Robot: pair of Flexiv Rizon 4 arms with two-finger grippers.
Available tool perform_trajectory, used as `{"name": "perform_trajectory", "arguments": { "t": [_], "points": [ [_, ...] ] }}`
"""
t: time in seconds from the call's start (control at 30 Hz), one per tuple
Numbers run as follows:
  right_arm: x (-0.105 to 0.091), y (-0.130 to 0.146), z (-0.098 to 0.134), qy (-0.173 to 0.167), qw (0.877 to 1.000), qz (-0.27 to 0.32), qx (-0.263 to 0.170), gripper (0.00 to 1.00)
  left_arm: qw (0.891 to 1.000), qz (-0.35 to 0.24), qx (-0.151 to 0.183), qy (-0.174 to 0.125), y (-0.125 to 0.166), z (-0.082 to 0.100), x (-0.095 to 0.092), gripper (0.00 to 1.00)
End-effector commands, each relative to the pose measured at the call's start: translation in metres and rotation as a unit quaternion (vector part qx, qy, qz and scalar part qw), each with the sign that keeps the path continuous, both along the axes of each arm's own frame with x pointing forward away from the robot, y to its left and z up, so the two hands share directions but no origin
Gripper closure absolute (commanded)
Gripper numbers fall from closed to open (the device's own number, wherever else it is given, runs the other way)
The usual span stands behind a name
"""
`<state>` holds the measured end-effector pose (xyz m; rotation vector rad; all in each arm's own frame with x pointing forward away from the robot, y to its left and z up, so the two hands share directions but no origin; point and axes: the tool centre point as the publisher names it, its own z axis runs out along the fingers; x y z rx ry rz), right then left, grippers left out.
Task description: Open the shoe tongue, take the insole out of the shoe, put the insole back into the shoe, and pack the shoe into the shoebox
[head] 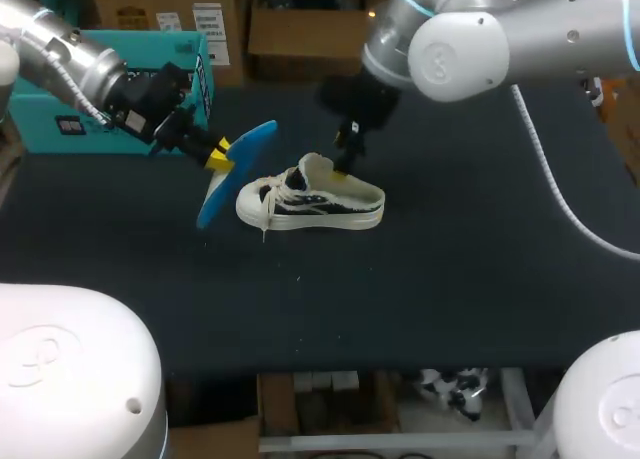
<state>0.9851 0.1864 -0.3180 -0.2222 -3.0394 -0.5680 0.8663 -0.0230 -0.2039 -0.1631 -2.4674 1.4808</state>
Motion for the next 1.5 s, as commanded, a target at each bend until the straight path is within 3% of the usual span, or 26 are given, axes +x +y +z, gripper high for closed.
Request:
{"name": "perform_trajectory", "arguments": {
  "t": [0.03, 0.43, 0.5, 0.57, 0.67, 0.7, 0.73, 1.27, 1.5],
  "points": [
    [-0.001, 0.01, -0.007, 0.01, 0.994, -0.002, -0.105, 0.0, 0.999, 0.032, -0.006, -0.01, 0.014, -0.005, -0.007, 1.0],
    [0.007, 0.016, -0.02, 0.008, 0.988, -0.016, -0.155, 0.01, 0.999, 0.05, -0.009, 0.004, 0.031, -0.011, -0.009, 1.0],
    [0.009, 0.017, -0.021, 0.007, 0.987, -0.017, -0.157, 0.22, 0.999, 0.052, -0.008, 0.006, 0.031, -0.012, -0.009, 1.0],
    [0.012, 0.019, -0.021, 0.006, 0.987, -0.017, -0.16, 0.34, 0.998, 0.054, -0.007, 0.008, 0.032, -0.013, -0.009, 1.0],
    [0.014, 0.02, -0.023, 0.006, 0.986, -0.019, -0.168, 0.64, 0.998, 0.058, -0.005, 0.009, 0.033, -0.014, -0.008, 1.0],
    [0.015, 0.02, -0.023, 0.006, 0.984, -0.021, -0.176, 0.78, 0.998, 0.059, -0.005, 0.01, 0.033, -0.014, -0.007, 1.0],
    [0.016, 0.021, -0.024, 0.007, 0.984, -0.022, -0.178, 1.0, 0.998, 0.059, -0.004, 0.01, 0.033, -0.014, -0.007, 1.0],
    [0.011, 0.016, -0.023, 0.012, 0.977, -0.053, -0.206, 1.0, 0.998, 0.051, -0.007, 0.019, 0.03, -0.013, 0.012, 1.0],
    [0.001, 0.009, -0.012, 0.017, 0.975, -0.115, -0.188, 1.0, 1.0, 0.011, -0.018, 0.019, 0.022, -0.005, 0.025, 1.0]
  ]
}}
